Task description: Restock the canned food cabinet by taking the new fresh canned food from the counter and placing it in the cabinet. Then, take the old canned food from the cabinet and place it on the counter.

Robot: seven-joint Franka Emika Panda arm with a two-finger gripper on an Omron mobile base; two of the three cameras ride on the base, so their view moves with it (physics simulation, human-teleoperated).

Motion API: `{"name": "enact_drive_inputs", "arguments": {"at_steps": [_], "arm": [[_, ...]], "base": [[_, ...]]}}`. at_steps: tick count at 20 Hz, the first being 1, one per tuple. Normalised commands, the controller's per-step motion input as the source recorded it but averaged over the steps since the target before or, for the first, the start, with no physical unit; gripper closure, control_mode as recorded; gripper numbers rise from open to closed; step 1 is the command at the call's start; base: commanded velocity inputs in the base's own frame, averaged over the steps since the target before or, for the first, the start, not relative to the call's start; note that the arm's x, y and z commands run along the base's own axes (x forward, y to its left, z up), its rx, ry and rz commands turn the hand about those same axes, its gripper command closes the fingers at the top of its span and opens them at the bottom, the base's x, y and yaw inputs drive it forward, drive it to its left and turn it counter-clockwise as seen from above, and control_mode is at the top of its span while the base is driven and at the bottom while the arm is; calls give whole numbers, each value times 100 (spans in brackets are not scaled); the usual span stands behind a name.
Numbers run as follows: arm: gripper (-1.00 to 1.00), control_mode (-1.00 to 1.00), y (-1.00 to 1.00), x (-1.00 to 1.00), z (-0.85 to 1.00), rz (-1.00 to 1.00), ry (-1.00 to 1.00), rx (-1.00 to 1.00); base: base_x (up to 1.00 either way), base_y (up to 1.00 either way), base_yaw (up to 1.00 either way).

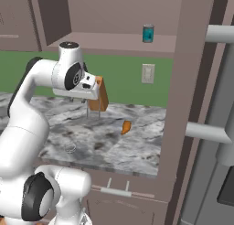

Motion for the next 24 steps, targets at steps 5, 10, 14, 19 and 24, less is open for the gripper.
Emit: {"name": "enact_drive_inputs", "arguments": {"at_steps": [5, 10, 14, 19, 24], "arm": [[-100, -100, 29, -12, -8, 6, 0, -2], [-100, -100, 69, -18, -63, 9, 4, 1], [-100, -100, 41, -2, -94, 5, 16, 0], [-100, -100, 8, 0, -100, 1, 18, 0], [-100, -100, 0, 1, -100, 0, 16, 0]], "base": [[0, 0, 0], [0, 0, 0], [0, 0, 0], [0, 0, 0], [0, 0, 0]]}}
